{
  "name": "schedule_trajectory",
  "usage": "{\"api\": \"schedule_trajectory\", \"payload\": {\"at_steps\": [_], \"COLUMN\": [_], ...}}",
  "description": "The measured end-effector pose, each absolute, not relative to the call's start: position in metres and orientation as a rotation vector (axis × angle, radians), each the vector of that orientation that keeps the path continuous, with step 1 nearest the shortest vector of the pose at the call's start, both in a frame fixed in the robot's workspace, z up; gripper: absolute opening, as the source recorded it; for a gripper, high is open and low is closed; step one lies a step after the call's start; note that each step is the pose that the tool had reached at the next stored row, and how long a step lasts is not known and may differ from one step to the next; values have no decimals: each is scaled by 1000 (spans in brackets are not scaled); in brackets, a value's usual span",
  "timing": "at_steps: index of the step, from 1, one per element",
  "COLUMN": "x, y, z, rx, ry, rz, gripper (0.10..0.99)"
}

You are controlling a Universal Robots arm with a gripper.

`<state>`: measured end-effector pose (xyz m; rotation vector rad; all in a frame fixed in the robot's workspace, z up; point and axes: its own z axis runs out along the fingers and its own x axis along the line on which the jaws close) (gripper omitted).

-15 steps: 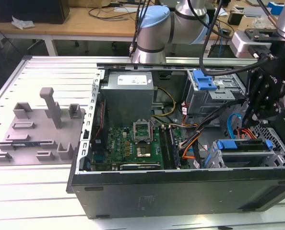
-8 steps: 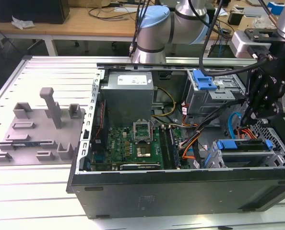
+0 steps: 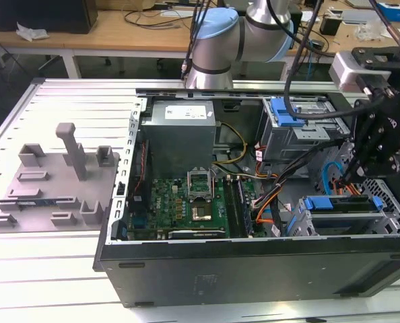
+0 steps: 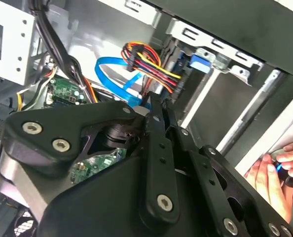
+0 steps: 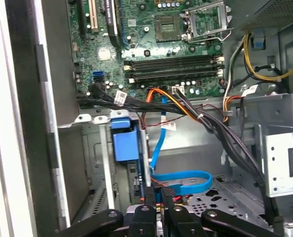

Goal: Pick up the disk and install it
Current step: 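Insert the second disk wire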

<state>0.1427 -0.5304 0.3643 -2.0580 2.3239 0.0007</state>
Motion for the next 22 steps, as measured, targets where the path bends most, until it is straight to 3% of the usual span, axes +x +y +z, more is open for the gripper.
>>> {"api": "schedule_trajectory", "payload": {"at_steps": [22], "x": [143], "y": [-550], "z": [363], "rx": [-2050], "ry": [2294], "rz": [48], "gripper": [161]}}
